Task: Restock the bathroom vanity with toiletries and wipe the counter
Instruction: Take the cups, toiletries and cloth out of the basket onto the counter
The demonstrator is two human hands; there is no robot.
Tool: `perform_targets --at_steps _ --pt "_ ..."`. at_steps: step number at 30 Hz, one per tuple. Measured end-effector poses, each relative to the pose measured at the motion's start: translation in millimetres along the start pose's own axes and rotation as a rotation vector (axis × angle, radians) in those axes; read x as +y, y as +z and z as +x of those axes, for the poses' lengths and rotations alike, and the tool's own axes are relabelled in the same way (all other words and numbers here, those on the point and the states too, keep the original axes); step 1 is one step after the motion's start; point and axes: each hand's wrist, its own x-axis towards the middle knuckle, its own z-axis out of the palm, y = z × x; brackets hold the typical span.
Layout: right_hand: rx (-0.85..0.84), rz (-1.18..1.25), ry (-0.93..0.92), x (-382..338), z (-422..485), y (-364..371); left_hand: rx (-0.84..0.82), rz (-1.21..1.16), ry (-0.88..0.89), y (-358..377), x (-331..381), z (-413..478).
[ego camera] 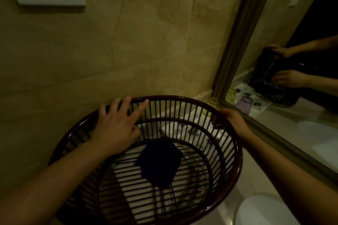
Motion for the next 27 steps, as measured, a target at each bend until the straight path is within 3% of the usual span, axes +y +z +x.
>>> perform_targets --at_steps 3,9,12,17,23,27 --pt "-0.016 0.142 -0.03 -20.5 -8.4 -8.3 -0.008 -0.044 0.021 -3.0 -5.9 -0.5" --pt "-0.153 0.122 -0.083 -51.0 -31.8 -14.3 -0.046 -0.217 -0.019 -18.8 -21.6 -14.2" --pt "-0.202 0.039 -0.112 -53.6 -39.6 -12.2 -0.076 -0.265 -0.118 -29.8 -33.4 -35.6" --pt "-0.144 -0.073 -0.114 -53.0 -44.6 -6.8 -0.095 -0.479 -0.328 -43.7 -49.6 -93.0" --pt "-0.068 -0.027 -0.06 -56.5 -47.1 -1.8 0.118 -0.82 -0.523 -40.1 -36.3 -111.7" --pt "-0.065 0.015 -0.052 -61.9 -53.9 -3.1 0.262 -1.251 -0.76 -47.1 -32.9 -117.2"
